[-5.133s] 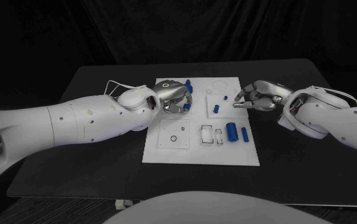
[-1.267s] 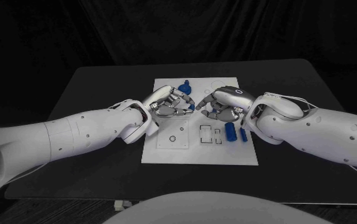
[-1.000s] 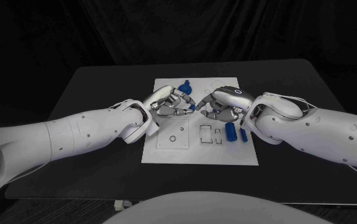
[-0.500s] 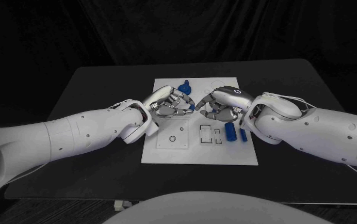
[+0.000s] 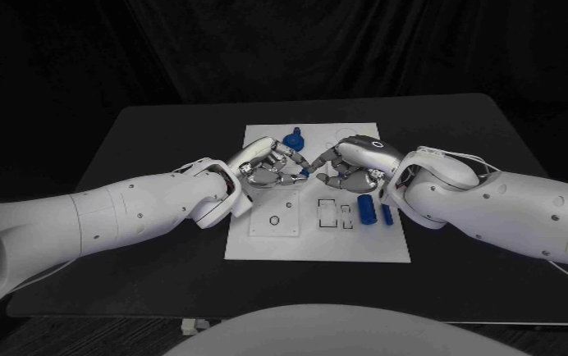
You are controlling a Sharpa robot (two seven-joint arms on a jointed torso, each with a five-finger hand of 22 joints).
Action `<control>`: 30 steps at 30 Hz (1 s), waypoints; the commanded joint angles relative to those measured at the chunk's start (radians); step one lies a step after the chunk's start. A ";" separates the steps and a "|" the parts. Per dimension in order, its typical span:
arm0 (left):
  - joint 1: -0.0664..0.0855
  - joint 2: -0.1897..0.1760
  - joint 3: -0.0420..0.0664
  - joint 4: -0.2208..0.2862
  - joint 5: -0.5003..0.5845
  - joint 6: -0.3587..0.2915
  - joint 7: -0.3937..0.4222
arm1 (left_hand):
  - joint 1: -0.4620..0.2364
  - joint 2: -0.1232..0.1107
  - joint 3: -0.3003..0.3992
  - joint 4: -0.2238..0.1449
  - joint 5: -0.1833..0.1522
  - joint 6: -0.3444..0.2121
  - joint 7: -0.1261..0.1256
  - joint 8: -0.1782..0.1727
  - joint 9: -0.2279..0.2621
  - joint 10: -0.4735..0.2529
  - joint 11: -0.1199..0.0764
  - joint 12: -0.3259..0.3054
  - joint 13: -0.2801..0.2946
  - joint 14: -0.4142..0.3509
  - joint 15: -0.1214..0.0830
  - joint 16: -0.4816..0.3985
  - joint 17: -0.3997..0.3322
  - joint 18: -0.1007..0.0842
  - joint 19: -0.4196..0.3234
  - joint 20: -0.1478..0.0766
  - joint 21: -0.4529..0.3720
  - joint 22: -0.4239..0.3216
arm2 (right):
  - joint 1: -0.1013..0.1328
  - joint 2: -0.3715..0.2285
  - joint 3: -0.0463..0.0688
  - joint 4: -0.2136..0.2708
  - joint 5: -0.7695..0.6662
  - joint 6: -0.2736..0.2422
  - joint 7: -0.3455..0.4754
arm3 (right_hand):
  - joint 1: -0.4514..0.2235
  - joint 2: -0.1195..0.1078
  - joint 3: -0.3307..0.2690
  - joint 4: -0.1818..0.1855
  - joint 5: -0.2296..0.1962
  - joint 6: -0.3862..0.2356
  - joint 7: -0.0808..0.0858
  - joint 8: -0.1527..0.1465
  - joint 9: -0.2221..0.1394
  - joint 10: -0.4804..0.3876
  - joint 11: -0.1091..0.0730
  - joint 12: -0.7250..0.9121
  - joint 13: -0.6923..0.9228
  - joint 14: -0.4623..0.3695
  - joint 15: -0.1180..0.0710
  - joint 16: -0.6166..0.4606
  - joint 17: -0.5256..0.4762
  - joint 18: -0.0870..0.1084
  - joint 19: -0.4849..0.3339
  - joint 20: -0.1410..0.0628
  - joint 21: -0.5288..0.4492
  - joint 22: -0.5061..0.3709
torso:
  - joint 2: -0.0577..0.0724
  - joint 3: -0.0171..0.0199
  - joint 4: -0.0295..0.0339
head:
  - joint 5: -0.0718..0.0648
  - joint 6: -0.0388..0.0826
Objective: Assemble the parts on the task board
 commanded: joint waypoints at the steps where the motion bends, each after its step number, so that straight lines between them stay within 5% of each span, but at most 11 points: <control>1: -0.001 0.002 0.001 0.003 0.008 0.019 0.001 | 0.007 0.006 -0.004 -0.001 0.003 0.000 -0.005 0.006 0.001 0.105 0.007 0.000 0.263 0.104 0.004 0.007 0.263 -0.001 0.075 0.006 -0.006 0.247 | -0.002 0.002 0.001 0.000 0.001 -0.023 0.010 | -0.006 -0.004 0.006 0.000 -0.003 -0.010 0.000 -0.003 0.000 0.108 -0.007 0.003 0.263 0.107 -0.007 0.003 0.263 -0.007 0.086 -0.008 -0.004 0.251 | 0.000 0.0001 -0.0003 | 0.000 0.000; 16: -0.001 -0.006 0.001 0.006 0.008 0.010 0.003 | 0.009 0.008 -0.005 -0.001 0.002 -0.001 -0.004 0.005 0.000 0.105 0.008 0.000 0.263 0.104 0.005 0.007 0.263 -0.001 0.075 0.007 -0.005 0.247 | -0.002 -0.012 0.001 0.003 0.004 -0.041 0.025 | -0.008 -0.003 0.011 -0.002 -0.002 -0.013 -0.001 -0.006 0.000 0.108 -0.008 0.003 0.263 0.107 -0.008 0.003 0.263 -0.008 0.087 -0.009 -0.002 0.252 | 0.000 0.0002 0.0001 | 0.005 0.000; 24: -0.001 -0.014 0.001 0.003 -0.005 -0.015 -0.037 | 0.016 0.008 -0.004 -0.004 0.006 0.001 -0.004 0.005 -0.002 0.105 0.008 0.000 0.263 0.104 0.006 0.007 0.263 -0.002 0.077 0.007 -0.001 0.248 | -0.002 -0.076 0.001 0.038 0.036 -0.121 0.080 | -0.019 -0.005 0.021 -0.005 -0.004 0.010 -0.003 0.004 0.004 0.108 -0.011 0.003 0.263 0.107 -0.011 0.003 0.263 -0.009 0.089 -0.011 0.002 0.253 | 0.000 0.0001 -0.0001 | 0.011 0.000; 30: 0.002 -0.019 0.001 -0.001 -0.013 -0.025 -0.090 | 0.024 0.009 -0.002 -0.008 0.010 -0.001 -0.002 0.003 -0.005 0.105 0.009 0.000 0.263 0.104 0.006 0.007 0.263 -0.003 0.079 0.008 0.002 0.249 | -0.001 -0.130 0.000 0.061 0.049 -0.134 0.070 | -0.023 -0.006 0.023 -0.006 -0.005 0.021 -0.002 0.008 0.007 0.108 -0.011 0.003 0.263 0.107 -0.011 0.003 0.263 -0.009 0.090 -0.012 0.003 0.254 | 0.000 0.0002 0.0000 | 0.008 0.000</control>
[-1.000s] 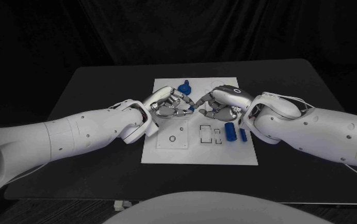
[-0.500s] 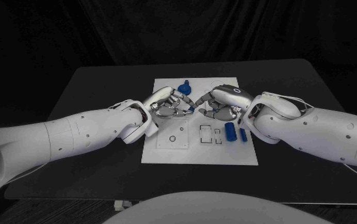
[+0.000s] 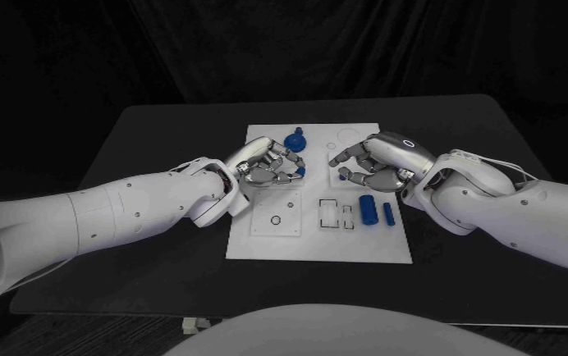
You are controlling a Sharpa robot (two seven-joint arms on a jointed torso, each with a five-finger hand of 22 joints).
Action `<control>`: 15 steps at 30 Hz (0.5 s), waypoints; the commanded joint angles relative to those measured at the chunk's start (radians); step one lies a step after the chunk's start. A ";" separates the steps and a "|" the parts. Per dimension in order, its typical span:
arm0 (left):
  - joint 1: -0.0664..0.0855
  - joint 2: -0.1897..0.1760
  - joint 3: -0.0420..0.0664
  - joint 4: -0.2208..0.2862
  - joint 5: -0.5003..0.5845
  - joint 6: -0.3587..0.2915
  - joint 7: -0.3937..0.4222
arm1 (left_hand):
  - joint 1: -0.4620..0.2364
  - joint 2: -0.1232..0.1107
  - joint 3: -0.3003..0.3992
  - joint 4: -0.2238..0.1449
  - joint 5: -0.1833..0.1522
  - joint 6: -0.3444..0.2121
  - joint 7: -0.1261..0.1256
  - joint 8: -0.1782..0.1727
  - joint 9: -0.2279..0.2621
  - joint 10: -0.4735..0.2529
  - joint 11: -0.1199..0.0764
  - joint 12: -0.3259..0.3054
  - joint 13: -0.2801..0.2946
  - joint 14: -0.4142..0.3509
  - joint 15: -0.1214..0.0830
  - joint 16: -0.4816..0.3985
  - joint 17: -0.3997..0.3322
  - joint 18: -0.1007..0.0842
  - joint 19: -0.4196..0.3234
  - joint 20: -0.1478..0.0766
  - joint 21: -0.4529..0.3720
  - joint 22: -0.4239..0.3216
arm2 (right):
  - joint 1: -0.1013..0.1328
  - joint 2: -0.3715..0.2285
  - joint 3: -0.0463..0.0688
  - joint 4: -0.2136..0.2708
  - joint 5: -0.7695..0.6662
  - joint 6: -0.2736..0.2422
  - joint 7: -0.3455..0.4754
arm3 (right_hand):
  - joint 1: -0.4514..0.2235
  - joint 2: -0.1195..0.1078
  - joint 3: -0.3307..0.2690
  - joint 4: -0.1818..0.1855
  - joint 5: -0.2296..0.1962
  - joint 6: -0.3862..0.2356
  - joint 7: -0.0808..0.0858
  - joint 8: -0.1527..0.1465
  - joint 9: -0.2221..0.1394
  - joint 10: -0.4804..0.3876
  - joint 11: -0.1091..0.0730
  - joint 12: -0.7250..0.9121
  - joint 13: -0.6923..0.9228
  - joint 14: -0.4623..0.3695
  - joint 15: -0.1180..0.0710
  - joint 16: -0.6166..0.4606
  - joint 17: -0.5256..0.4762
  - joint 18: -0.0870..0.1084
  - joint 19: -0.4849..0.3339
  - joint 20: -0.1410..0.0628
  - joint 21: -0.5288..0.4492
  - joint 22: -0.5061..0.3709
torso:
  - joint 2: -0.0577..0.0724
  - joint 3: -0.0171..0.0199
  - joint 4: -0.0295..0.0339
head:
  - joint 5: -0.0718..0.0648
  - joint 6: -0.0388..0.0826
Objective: Assemble the parts on the task board
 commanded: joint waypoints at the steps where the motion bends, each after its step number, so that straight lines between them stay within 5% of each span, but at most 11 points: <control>1: 0.003 -0.001 0.001 0.000 -0.009 -0.021 -0.051 | 0.008 0.000 0.001 -0.006 0.004 -0.002 -0.002 0.001 0.001 0.105 0.009 0.000 0.263 0.104 0.006 0.007 0.263 -0.003 0.079 0.008 0.002 0.249 | -0.001 -0.022 0.001 0.014 0.022 -0.048 0.007 | -0.012 -0.001 0.006 -0.001 -0.007 0.008 0.003 0.006 0.002 0.104 -0.006 0.003 0.264 0.103 -0.007 0.003 0.263 -0.009 0.093 -0.008 0.002 0.254 | 0.000 0.0003 0.0001 | -0.004 0.000; 8: 0.018 -0.005 0.001 0.012 -0.010 -0.031 -0.021 | 0.004 0.001 -0.003 -0.002 -0.005 0.003 -0.002 0.003 -0.001 0.105 0.010 0.000 0.263 0.104 0.006 0.007 0.263 -0.003 0.079 0.008 0.002 0.249 | -0.001 -0.030 0.001 0.016 0.066 -0.001 -0.020 | -0.041 0.003 0.002 0.012 -0.075 0.017 0.012 0.005 0.004 0.104 0.003 0.003 0.264 0.103 0.000 0.003 0.263 -0.009 0.093 -0.003 0.001 0.254 | 0.000 0.0001 -0.0008 | -0.005 0.000; 12: 0.034 -0.014 0.001 0.036 -0.008 -0.034 0.023 | 0.001 0.001 -0.006 0.001 -0.009 0.007 -0.003 0.005 -0.001 0.105 0.009 0.000 0.263 0.104 0.006 0.007 0.263 -0.002 0.078 0.009 0.000 0.248 | -0.001 -0.020 0.001 0.008 0.171 0.030 -0.012 | -0.116 0.014 -0.045 0.077 -0.264 0.007 0.011 -0.007 0.001 0.104 0.004 0.003 0.264 0.103 0.003 0.003 0.263 -0.009 0.093 0.002 0.001 0.254 | 0.000 0.0002 -0.0005 | -0.008 0.000; 15: 0.049 -0.026 0.001 0.062 0.000 -0.031 0.048 | 0.000 0.001 -0.007 0.002 -0.010 0.009 -0.003 0.006 -0.001 0.105 0.009 0.000 0.263 0.104 0.006 0.007 0.263 -0.002 0.078 0.009 0.000 0.248 | -0.001 -0.014 0.001 0.001 0.270 0.063 0.001 | -0.159 0.012 -0.082 0.115 -0.322 -0.002 0.012 -0.014 0.000 0.104 0.005 0.003 0.264 0.103 0.003 0.003 0.263 -0.009 0.093 0.002 0.002 0.254 | 0.000 0.0005 -0.0005 | -0.008 0.000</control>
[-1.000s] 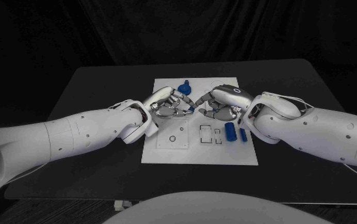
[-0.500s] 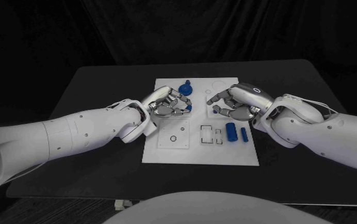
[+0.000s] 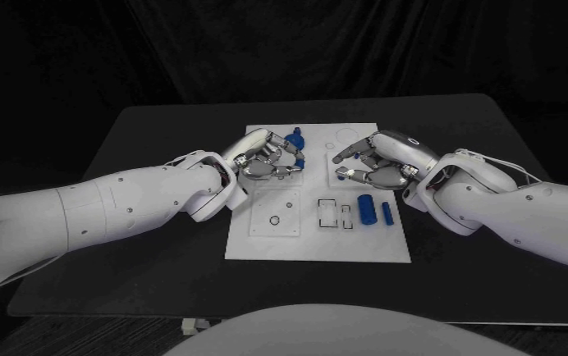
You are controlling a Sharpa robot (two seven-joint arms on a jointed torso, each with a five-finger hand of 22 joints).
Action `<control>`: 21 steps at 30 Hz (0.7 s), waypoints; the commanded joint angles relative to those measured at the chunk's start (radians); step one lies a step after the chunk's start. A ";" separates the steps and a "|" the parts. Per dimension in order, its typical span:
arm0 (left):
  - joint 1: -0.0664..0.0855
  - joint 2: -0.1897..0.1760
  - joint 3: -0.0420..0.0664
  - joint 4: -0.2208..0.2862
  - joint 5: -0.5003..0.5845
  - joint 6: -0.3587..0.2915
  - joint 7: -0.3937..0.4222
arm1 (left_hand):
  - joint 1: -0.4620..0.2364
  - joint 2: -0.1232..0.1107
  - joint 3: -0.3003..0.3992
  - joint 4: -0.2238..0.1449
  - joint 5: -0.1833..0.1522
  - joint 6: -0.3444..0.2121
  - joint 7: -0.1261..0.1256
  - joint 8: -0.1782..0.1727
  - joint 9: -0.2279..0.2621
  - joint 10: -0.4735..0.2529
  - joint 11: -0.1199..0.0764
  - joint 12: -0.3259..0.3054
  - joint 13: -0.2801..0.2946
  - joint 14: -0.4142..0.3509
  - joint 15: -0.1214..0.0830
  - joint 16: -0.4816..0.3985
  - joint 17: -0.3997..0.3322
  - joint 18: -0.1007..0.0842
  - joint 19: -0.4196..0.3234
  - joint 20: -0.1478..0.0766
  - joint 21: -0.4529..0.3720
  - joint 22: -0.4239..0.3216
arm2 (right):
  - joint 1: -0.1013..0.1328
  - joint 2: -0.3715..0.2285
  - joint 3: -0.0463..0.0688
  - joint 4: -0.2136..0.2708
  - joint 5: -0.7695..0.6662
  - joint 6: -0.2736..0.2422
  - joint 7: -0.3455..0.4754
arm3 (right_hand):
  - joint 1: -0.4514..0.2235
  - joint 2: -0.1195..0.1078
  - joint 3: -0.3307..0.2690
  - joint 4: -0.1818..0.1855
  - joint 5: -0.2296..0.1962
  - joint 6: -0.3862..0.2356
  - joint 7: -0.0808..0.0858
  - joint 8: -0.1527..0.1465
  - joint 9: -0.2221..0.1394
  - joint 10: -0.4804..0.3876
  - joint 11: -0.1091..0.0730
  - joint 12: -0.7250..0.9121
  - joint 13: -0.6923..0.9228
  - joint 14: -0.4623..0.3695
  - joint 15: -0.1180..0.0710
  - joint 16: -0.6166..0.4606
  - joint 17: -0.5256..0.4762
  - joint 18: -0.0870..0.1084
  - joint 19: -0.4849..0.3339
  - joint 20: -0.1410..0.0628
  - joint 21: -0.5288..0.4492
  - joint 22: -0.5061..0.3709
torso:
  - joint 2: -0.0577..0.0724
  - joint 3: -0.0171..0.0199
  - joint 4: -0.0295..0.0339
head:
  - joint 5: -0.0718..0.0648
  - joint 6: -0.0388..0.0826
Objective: Assemble the parts on the task board
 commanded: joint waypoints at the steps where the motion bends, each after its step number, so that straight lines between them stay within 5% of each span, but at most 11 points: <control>1: 0.018 -0.012 0.001 0.032 0.010 -0.011 0.073 | -0.001 0.002 -0.006 0.001 -0.005 0.010 -0.004 0.007 0.002 0.105 0.009 0.000 0.263 0.104 0.006 0.007 0.263 -0.002 0.077 0.009 -0.001 0.248 | -0.001 0.006 0.001 -0.010 0.206 0.073 0.007 | -0.047 -0.002 -0.040 0.043 -0.053 -0.020 -0.002 -0.011 -0.004 0.104 0.004 0.003 0.263 0.103 0.003 0.003 0.263 -0.009 0.094 0.002 0.003 0.254 | 0.000 0.0005 0.0002 | -0.001 0.000; 3: 0.026 -0.019 0.001 0.046 0.013 -0.009 0.086 | -0.002 0.002 -0.007 0.001 -0.006 0.011 -0.004 0.008 0.002 0.105 0.009 0.000 0.263 0.104 0.006 0.007 0.263 -0.002 0.078 0.009 -0.001 0.248 | -0.001 0.010 0.001 -0.018 0.277 0.109 0.014 | -0.106 0.007 -0.088 0.090 -0.113 -0.043 0.002 -0.023 -0.007 0.104 0.006 0.003 0.263 0.103 0.004 0.003 0.263 -0.009 0.094 0.002 0.003 0.254 | 0.000 0.0007 0.0001 | 0.001 0.000; 8: 0.040 -0.033 0.001 0.077 0.057 0.001 0.118 | -0.004 0.002 -0.008 0.003 -0.007 0.011 -0.004 0.008 0.002 0.105 0.009 0.000 0.263 0.104 0.006 0.007 0.263 -0.001 0.076 0.009 -0.004 0.247 | -0.001 0.025 0.001 -0.041 0.469 0.233 0.021 | -0.290 0.081 -0.239 0.093 -0.084 -0.077 0.015 -0.029 -0.007 0.104 0.019 0.003 0.263 0.103 0.016 0.003 0.263 -0.007 0.089 0.012 -0.006 0.251 | 0.000 0.0002 0.0002 | 0.000 0.000; 10: 0.042 -0.036 0.001 0.088 0.088 0.007 0.124 | -0.004 0.002 -0.009 0.003 -0.007 0.011 -0.004 0.008 0.002 0.105 0.009 0.000 0.263 0.104 0.006 0.007 0.263 -0.001 0.075 0.009 -0.005 0.247 | -0.001 0.032 0.001 -0.049 0.561 0.295 0.019 | -0.353 0.132 -0.300 0.096 -0.104 -0.110 0.017 -0.032 -0.010 0.104 0.020 0.003 0.263 0.103 0.019 0.003 0.263 -0.005 0.086 0.015 -0.011 0.249 | 0.000 0.0001 0.0004 | -0.001 0.000; 13: 0.044 -0.040 0.001 0.104 0.120 0.014 0.130 | -0.004 0.002 -0.009 0.004 -0.007 0.011 -0.004 0.008 0.001 0.105 0.008 0.000 0.263 0.104 0.006 0.007 0.263 -0.001 0.075 0.009 -0.005 0.247 | -0.001 0.046 0.001 -0.059 0.685 0.365 0.001 | -0.387 0.157 -0.341 0.095 -0.132 -0.130 0.016 -0.033 -0.011 0.104 0.022 0.003 0.263 0.103 0.018 0.003 0.263 -0.003 0.083 0.017 -0.016 0.247 | 0.000 0.0000 0.0003 | -0.002 0.000; 15: 0.045 -0.047 0.001 0.120 0.135 0.020 0.135 | -0.004 0.002 -0.009 0.004 -0.007 0.011 -0.004 0.008 0.001 0.105 0.008 0.000 0.263 0.104 0.006 0.007 0.263 -0.001 0.075 0.009 -0.005 0.247 | -0.001 0.058 0.001 -0.069 0.791 0.425 -0.026 | -0.461 0.202 -0.415 0.094 -0.161 -0.159 0.017 -0.028 -0.013 0.104 0.021 0.003 0.263 0.103 0.020 0.003 0.263 0.000 0.076 0.016 -0.028 0.242 | 0.000 0.0001 0.0005 | -0.003 0.000; 21: 0.046 -0.057 0.001 0.147 0.172 0.042 0.159 | -0.008 0.003 -0.012 0.008 -0.008 0.010 -0.004 0.007 0.000 0.105 0.008 0.000 0.263 0.104 0.006 0.007 0.263 -0.001 0.074 0.009 -0.006 0.246 | -0.001 0.078 0.001 -0.090 0.977 0.526 -0.054 | -0.558 0.230 -0.525 0.093 -0.169 -0.191 0.012 -0.007 -0.019 0.104 0.018 0.003 0.263 0.103 0.016 0.003 0.263 0.005 0.066 0.015 -0.044 0.236 | 0.000 0.0000 0.0006 | -0.004 0.000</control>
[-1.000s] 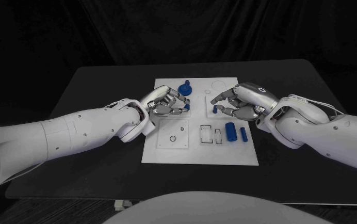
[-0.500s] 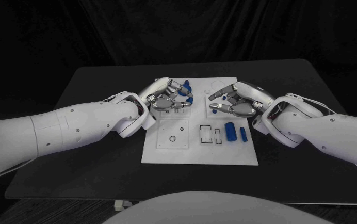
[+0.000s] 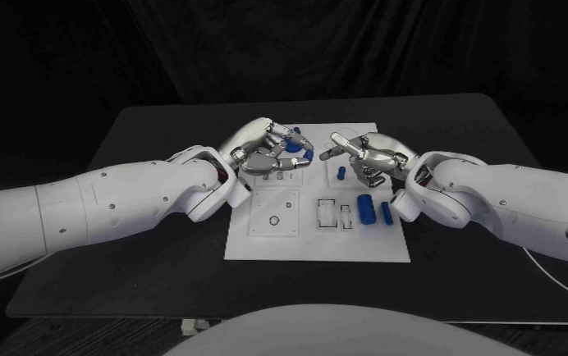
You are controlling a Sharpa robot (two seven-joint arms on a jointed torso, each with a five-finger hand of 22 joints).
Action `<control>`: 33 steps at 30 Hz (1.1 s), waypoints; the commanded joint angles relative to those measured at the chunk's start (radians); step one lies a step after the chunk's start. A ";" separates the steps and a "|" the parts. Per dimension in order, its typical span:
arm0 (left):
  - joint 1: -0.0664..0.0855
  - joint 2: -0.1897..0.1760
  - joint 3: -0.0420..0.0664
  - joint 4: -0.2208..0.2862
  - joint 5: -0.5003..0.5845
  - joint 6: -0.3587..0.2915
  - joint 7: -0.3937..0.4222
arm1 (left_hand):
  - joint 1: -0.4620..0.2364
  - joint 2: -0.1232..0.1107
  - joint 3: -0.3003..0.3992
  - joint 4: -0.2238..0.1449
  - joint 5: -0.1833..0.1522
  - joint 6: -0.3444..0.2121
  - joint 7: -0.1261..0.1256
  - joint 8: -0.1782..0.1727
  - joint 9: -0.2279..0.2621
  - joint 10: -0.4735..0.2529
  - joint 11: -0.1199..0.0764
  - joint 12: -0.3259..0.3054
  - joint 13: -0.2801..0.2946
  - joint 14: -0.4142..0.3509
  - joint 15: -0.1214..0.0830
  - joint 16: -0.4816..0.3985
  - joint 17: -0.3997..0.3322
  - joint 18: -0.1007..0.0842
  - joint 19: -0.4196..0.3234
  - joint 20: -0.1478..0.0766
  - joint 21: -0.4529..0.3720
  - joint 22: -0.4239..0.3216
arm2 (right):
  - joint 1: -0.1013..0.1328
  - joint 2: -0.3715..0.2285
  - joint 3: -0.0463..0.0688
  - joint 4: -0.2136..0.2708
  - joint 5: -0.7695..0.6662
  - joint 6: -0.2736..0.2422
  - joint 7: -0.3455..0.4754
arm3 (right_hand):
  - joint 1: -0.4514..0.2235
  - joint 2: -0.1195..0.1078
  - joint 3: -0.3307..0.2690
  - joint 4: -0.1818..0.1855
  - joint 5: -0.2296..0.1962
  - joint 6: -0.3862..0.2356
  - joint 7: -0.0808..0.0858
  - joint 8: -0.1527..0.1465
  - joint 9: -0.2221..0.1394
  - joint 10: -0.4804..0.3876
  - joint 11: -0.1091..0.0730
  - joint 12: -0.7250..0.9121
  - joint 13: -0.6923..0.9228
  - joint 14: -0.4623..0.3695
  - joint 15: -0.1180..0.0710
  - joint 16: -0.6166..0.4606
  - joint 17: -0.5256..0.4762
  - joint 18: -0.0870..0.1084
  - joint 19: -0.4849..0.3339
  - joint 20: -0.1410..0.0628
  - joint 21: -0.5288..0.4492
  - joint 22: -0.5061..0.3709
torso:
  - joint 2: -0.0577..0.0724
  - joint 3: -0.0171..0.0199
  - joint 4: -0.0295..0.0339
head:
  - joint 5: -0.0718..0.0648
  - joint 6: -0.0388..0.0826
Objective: Assemble the parts on the task board
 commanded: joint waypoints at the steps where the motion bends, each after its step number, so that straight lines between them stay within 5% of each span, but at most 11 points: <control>1: 0.003 -0.001 0.001 0.014 0.087 0.035 0.057 | -0.009 0.005 -0.004 0.003 -0.007 0.005 0.002 0.001 0.000 0.105 0.008 0.000 0.263 0.104 0.006 0.007 0.263 -0.001 0.074 0.009 -0.006 0.246 | -0.001 0.008 0.001 -0.011 0.261 0.166 -0.038 | -0.017 0.001 -0.022 -0.001 -0.005 -0.012 -0.001 0.006 -0.002 0.106 0.001 0.003 0.263 0.106 0.004 0.003 0.263 0.005 0.065 0.007 -0.010 0.236 | 0.001 -0.0001 0.0000 | -0.001 0.000; 4: 0.003 0.001 0.001 0.017 0.110 0.045 0.062 | -0.009 0.005 -0.004 0.003 -0.007 0.005 0.001 0.001 0.000 0.105 0.008 0.000 0.263 0.104 0.006 0.007 0.263 -0.001 0.074 0.009 -0.007 0.246 | -0.001 0.015 0.001 -0.020 0.319 0.220 -0.027 | -0.031 0.008 -0.071 -0.001 -0.005 -0.037 -0.021 0.013 -0.006 0.106 -0.014 0.003 0.263 0.106 -0.007 0.003 0.263 0.005 0.065 -0.001 -0.009 0.236 | 0.000 -0.0001 -0.0001 | -0.002 0.000; 13: 0.003 0.015 0.001 0.014 0.136 0.059 0.073 | -0.009 0.006 -0.005 0.004 -0.007 0.005 0.001 0.001 0.000 0.105 0.008 0.000 0.263 0.104 0.006 0.007 0.263 -0.001 0.074 0.009 -0.007 0.246 | -0.001 0.034 0.001 -0.031 0.471 0.386 -0.009 | -0.008 0.028 -0.121 -0.003 -0.005 -0.072 -0.041 0.029 -0.009 0.106 -0.030 0.003 0.263 0.106 -0.021 0.003 0.263 0.008 0.057 -0.014 -0.018 0.232 | 0.001 -0.0003 -0.0001 | -0.007 0.000; 26: 0.003 0.039 0.001 0.002 0.140 0.069 0.072 | -0.008 0.010 -0.004 0.005 -0.004 0.005 0.001 0.001 -0.001 0.105 0.008 0.000 0.263 0.104 0.006 0.007 0.263 0.000 0.073 0.009 -0.009 0.246 | -0.005 0.052 0.001 -0.031 0.620 0.508 -0.037 | 0.008 0.043 -0.160 -0.003 -0.005 -0.080 -0.056 0.055 -0.006 0.106 -0.043 0.003 0.263 0.106 -0.032 0.003 0.263 0.009 0.052 -0.024 -0.024 0.230 | 0.001 -0.0003 -0.0006 | -0.003 0.000; 33: 0.002 0.038 0.001 -0.004 0.140 0.070 0.071 | -0.007 0.011 -0.004 0.005 -0.003 0.005 0.000 0.001 -0.002 0.105 0.008 0.000 0.263 0.104 0.006 0.007 0.263 0.000 0.073 0.009 -0.008 0.246 | -0.005 0.049 0.001 -0.029 0.639 0.520 -0.052 | 0.044 0.064 -0.193 -0.004 -0.004 -0.039 -0.053 0.117 0.012 0.106 -0.043 0.003 0.263 0.106 -0.033 0.003 0.263 0.008 0.052 -0.028 -0.021 0.231 | 0.000 -0.0002 -0.0003 | -0.003 0.000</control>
